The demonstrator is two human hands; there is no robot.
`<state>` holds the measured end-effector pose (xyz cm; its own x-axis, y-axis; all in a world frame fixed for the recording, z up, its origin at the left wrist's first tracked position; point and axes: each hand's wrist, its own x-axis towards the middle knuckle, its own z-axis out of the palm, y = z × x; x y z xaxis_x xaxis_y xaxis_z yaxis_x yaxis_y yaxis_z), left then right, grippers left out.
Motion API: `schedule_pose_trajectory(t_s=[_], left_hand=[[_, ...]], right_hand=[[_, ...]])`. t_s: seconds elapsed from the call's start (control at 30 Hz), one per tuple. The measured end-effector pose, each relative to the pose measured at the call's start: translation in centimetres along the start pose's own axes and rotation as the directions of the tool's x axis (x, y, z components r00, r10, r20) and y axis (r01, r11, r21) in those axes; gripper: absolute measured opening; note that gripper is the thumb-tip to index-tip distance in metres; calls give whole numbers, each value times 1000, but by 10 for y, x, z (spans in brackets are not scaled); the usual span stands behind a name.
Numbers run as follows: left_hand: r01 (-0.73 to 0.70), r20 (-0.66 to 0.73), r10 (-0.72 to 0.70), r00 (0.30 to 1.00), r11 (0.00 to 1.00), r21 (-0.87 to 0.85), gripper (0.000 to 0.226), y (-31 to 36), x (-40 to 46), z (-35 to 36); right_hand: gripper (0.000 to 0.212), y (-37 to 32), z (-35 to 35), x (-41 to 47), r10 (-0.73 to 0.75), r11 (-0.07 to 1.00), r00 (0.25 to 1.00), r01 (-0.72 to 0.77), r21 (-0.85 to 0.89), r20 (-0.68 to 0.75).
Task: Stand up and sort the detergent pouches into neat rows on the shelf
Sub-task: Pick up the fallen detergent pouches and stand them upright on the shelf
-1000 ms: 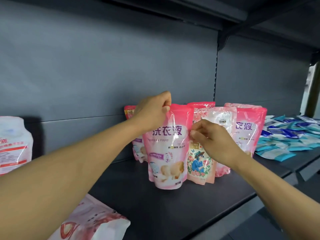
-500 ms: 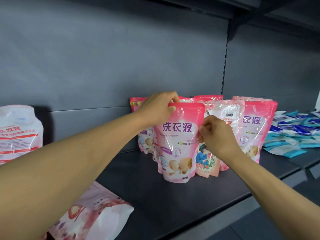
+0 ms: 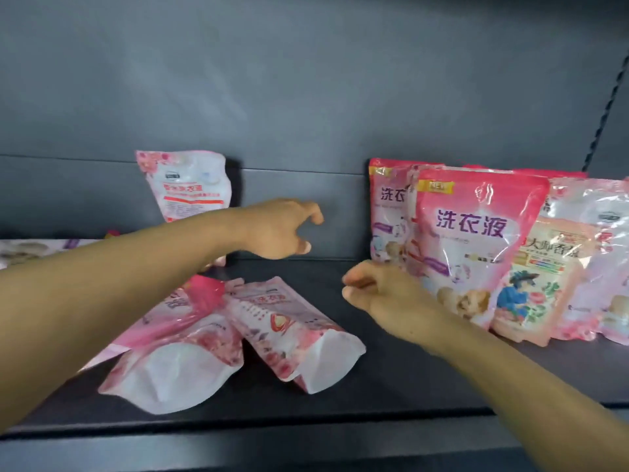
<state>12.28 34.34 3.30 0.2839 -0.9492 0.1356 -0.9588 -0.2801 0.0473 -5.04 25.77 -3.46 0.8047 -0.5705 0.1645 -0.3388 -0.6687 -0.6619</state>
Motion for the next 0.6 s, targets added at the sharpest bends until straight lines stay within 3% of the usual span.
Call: schedule_pose_trajectory(t_s=[0.17, 0.27, 0.37, 0.47, 0.6], left_hand=[[194, 174, -195, 965, 981, 22, 45, -64, -32, 23], [241, 184, -234, 955, 970, -14, 37, -98, -38, 33], [222, 215, -203, 955, 973, -65, 42, -116, -39, 30], [158, 258, -123, 958, 980, -118, 46, -128, -38, 29], [30, 355, -10, 935, 998, -52, 24, -139, -31, 34]], right_hand=[[29, -6, 40, 48, 195, 978, 967, -205, 45, 166], [17, -12, 50, 68, 282, 959, 936, -283, -27, 212], [26, -13, 57, 86, 372, 928, 907, -369, -57, 198], [23, -21, 61, 96, 422, 904, 879, -426, -33, 222], [25, -28, 59, 95, 428, 867, 872, -471, 165, 240]])
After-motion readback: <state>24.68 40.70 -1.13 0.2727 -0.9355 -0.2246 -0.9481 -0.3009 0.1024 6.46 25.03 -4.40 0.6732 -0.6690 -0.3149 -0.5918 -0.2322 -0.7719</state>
